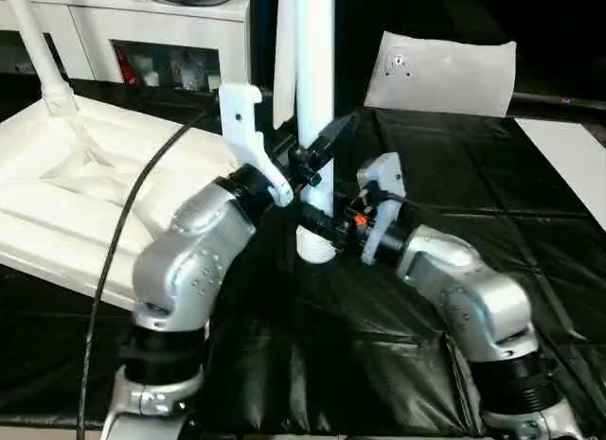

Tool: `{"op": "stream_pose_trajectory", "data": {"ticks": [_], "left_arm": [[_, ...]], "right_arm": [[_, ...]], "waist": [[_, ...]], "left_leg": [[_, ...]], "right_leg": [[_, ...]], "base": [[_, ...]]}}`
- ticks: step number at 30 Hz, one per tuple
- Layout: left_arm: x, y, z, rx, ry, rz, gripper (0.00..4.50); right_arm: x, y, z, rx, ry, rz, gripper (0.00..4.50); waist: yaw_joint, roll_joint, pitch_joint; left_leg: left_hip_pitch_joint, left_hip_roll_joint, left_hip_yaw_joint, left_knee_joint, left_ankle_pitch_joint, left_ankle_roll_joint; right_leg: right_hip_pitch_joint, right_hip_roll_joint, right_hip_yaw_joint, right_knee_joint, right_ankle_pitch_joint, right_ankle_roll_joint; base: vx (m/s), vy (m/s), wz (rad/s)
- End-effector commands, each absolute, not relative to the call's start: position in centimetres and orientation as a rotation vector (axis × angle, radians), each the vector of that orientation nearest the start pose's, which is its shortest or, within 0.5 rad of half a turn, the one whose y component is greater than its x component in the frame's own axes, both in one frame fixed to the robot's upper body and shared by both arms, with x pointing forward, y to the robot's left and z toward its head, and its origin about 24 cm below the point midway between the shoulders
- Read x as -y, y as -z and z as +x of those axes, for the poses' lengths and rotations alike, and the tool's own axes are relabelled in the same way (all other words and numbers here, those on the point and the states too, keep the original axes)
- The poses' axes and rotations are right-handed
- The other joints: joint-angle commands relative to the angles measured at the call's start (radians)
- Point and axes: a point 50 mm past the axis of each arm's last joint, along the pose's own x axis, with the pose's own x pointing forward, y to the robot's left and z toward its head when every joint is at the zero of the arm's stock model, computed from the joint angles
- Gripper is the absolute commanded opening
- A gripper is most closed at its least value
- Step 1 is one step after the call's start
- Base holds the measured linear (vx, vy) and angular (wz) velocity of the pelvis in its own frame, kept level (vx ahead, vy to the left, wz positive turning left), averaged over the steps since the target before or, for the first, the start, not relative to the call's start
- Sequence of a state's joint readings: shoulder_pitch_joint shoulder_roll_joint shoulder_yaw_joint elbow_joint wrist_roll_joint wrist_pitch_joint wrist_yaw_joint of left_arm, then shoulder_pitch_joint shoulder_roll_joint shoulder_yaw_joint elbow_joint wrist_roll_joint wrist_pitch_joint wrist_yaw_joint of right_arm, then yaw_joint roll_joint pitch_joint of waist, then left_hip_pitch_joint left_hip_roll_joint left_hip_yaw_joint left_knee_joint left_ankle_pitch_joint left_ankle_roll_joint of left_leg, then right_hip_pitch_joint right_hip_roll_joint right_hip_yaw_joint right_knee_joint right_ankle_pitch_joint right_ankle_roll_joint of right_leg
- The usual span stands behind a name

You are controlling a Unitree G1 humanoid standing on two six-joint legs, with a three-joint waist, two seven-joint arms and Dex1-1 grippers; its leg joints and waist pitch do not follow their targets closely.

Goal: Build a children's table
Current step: Pick table leg

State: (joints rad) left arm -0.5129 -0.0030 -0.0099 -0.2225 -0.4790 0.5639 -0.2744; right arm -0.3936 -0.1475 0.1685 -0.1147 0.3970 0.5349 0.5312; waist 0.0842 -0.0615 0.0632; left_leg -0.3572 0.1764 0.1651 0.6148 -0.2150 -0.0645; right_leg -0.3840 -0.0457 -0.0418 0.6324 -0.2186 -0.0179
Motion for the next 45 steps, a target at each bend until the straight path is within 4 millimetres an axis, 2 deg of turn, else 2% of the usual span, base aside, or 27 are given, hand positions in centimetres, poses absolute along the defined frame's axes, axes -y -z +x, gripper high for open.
{"op": "stream_pose_trajectory", "data": {"ticks": [1,10,11,17,22,23,26,29,30,32,33,35,38,39,40,44,45], "left_arm": [[-6.9,-18.6,30.0,0.170,0.655,-0.340,2.49],[-6.4,-18.7,29.6,0.175,0.651,-0.377,1.96],[-6.4,-18.7,29.6,0.175,0.644,-0.384,1.96],[-6.4,-18.7,29.6,0.174,0.659,-0.396,1.89],[-6.6,-18.8,29.9,0.177,0.676,-0.397,1.88],[-6.8,-18.9,30.0,0.178,0.681,-0.397,1.88],[-7.7,-19.1,30.9,0.164,0.704,-0.387,1.88],[-8.3,-19.3,31.4,0.152,0.723,-0.398,1.86],[-8.5,-19.3,31.5,0.142,0.755,-0.406,1.85],[-8.9,-19.6,31.7,0.130,0.844,-0.409,1.85],[-9.0,-19.7,31.7,0.122,0.879,-0.421,1.85],[-9.3,-20.1,31.6,0.115,0.971,-0.449,1.85],[-9.3,-20.6,31.4,0.121,1.064,-0.467,1.85],[-9.2,-21.0,30.9,0.120,1.162,-0.470,1.85],[-9.1,-21.2,30.7,0.118,1.197,-0.469,1.85],[-8.9,-21.4,30.2,0.106,1.296,-0.449,1.85],[-8.5,-21.6,29.4,0.086,1.415,-0.421,1.85]], "right_arm": [[7.3,-12.6,29.1,-0.027,-0.871,0.126,1.94],[7.4,-12.6,29.7,0.005,-0.803,0.113,1.94],[7.3,-12.6,29.7,0.011,-0.799,0.111,1.94],[7.3,-12.7,29.8,0.020,-0.796,0.103,1.94],[7.5,-13.0,30.0,0.039,-0.771,0.072,1.94],[7.5,-13.2,30.0,0.044,-0.785,0.100,2.50],[7.7,-14.2,29.8,0.048,-0.857,0.214,2.72],[8.1,-14.7,29.6,0.044,-0.915,0.252,2.97],[8.3,-14.9,29.4,0.036,-0.953,0.253,3.15],[9.0,-15.2,29.1,0.016,-1.024,0.255,3.15],[9.2,-15.3,29.1,0.006,-1.036,0.255,3.35],[9.9,-15.5,29.2,-0.025,-1.060,0.263,3.50],[10.4,-15.5,29.2,-0.055,-1.095,0.257,3.77],[10.6,-15.5,28.9,-0.096,-1.158,0.231,3.77],[10.7,-15.5,28.7,-0.108,-1.178,0.220,3.89],[10.9,-15.6,28.5,-0.134,-1.210,0.214,3.89],[10.9,-15.7,28.2,-0.156,-1.278,0.200,3.89]], "waist": [[-0.007,0.000,-0.064],[-0.013,0.000,-0.064],[-0.016,0.003,-0.063],[-0.026,0.003,-0.063],[-0.028,0.005,-0.063],[-0.029,0.003,-0.062],[-0.030,0.006,-0.063],[-0.028,0.008,-0.064],[-0.027,0.007,-0.066],[-0.024,0.007,-0.067],[-0.021,0.008,-0.068],[-0.021,0.006,-0.067],[-0.019,0.006,-0.067],[-0.020,0.008,-0.066],[-0.016,0.007,-0.068],[-0.015,0.006,-0.067],[-0.014,0.008,-0.066]], "left_leg": [[0.004,0.053,-0.012,-0.074,-0.036,-0.023],[0.003,0.052,-0.014,-0.073,-0.041,-0.019],[0.003,0.052,-0.014,-0.073,-0.041,-0.018],[0.002,0.051,-0.015,-0.073,-0.053,-0.016],[0.002,0.052,-0.014,-0.072,-0.049,-0.014],[0.003,0.050,-0.014,-0.073,-0.053,-0.014],[0.007,0.048,-0.014,-0.073,-0.067,-0.010],[0.006,0.049,-0.015,-0.073,-0.047,-0.010],[0.007,0.047,-0.014,-0.071,-0.031,-0.007],[0.007,0.045,-0.013,-0.070,-0.020,0.001],[0.007,0.044,-0.013,-0.069,-0.011,0.006],[0.006,0.044,-0.012,-0.069,-0.004,0.005],[0.007,0.046,-0.011,-0.070,-0.013,0.004],[0.007,0.048,-0.011,-0.070,-0.015,0.002],[0.009,0.046,-0.010,-0.069,-0.016,0.004],[0.007,0.049,-0.010,-0.070,-0.017,0.007],[0.009,0.048,-0.010,-0.070,-0.020,0.005]], "right_leg": [[0.050,-0.089,0.056,-0.070,-0.062,-0.145],[0.052,-0.088,0.056,-0.067,-0.024,-0.146],[0.051,-0.087,0.055,-0.066,-0.018,-0.149],[0.052,-0.087,0.055,-0.068,-0.029,-0.155],[0.051,-0.087,0.056,-0.068,-0.021,-0.159],[0.052,-0.086,0.056,-0.068,-0.025,-0.160],[0.050,-0.083,0.056,-0.068,-0.034,-0.156],[0.052,-0.083,0.054,-0.065,-0.011,-0.157],[0.054,-0.082,0.054,-0.063,0.015,-0.165],[0.055,-0.081,0.054,-0.062,0.026,-0.171],[0.055,-0.082,0.054,-0.060,0.033,-0.177],[0.056,-0.084,0.053,-0.059,0.033,-0.198],[0.056,-0.086,0.052,-0.060,0.013,-0.210],[0.054,-0.087,0.052,-0.061,0.006,-0.215],[0.059,-0.087,0.053,-0.061,-0.001,-0.216],[0.056,-0.089,0.053,-0.062,-0.010,-0.222],[0.057,-0.089,0.052,-0.063,-0.023,-0.220]], "base": [[0.000,0.000,0.00],[0.000,0.000,0.00],[0.000,0.000,0.00],[0.000,0.000,0.00],[0.000,0.000,0.00],[0.000,0.000,0.00],[0.000,0.000,0.00],[0.000,0.000,0.00],[0.000,0.000,0.00],[0.000,0.000,0.00],[0.000,0.000,0.00],[0.000,0.000,0.00],[0.000,0.000,0.00],[0.000,0.000,0.00],[0.000,0.000,0.00],[0.000,0.000,0.00],[0.000,0.000,0.00]]}}
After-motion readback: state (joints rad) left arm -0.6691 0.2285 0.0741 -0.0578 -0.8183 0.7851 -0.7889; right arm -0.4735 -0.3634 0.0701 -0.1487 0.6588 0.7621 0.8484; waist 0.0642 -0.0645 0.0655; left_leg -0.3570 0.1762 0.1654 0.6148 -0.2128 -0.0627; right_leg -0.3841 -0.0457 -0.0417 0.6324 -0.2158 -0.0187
